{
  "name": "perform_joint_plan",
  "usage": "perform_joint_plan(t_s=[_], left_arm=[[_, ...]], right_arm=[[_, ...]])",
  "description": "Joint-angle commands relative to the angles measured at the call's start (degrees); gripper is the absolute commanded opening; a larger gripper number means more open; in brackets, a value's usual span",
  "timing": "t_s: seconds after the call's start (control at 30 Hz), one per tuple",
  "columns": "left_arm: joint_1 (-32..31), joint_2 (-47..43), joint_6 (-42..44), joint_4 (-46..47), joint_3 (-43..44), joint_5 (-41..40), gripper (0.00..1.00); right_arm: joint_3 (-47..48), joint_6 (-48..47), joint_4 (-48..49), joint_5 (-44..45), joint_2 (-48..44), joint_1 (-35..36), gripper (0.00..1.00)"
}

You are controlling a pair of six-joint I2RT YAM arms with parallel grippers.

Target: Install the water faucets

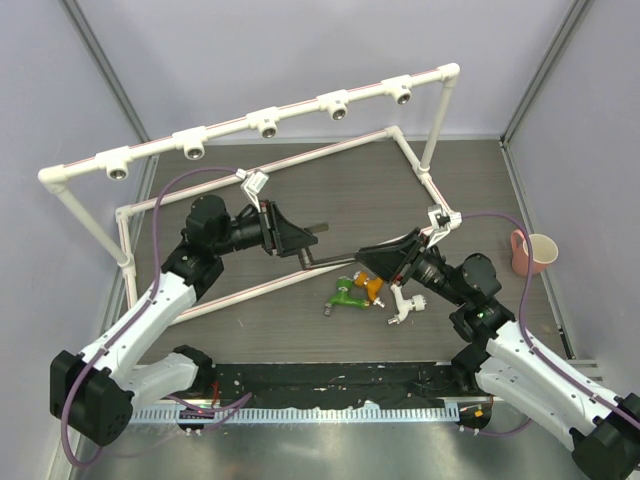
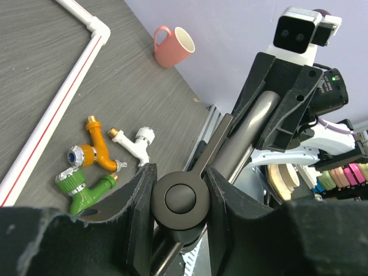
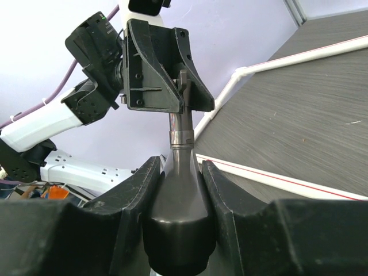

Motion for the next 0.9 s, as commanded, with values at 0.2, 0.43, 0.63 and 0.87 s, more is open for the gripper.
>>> perform_joint_plan(t_s=[0.2, 0.43, 0.63, 0.87], left_arm=[[1.8, -3.3, -0.3, 2.0, 1.8, 5.1, 0.00], [2.1, -3.8, 10.7, -12.7, 9.3, 1.2, 0.00], [2.1, -2.8, 18.0, -21.2, 14.7, -0.1, 0.00], [2.0, -2.6, 23.2, -27.8, 16.8, -3.1, 0.00]], right_arm=[[4.7, -3.5, -4.6, 1.5, -0.7, 0.2, 0.20], [13.7, -15.3, -26.2, 7.0, -2.9, 0.2, 0.74], [22.0, -25.5, -39.6, 10.4, -1.7, 0.2, 0.82], [34.9, -36.3, -50.5, 4.8, 5.8, 0.2, 0.83]])
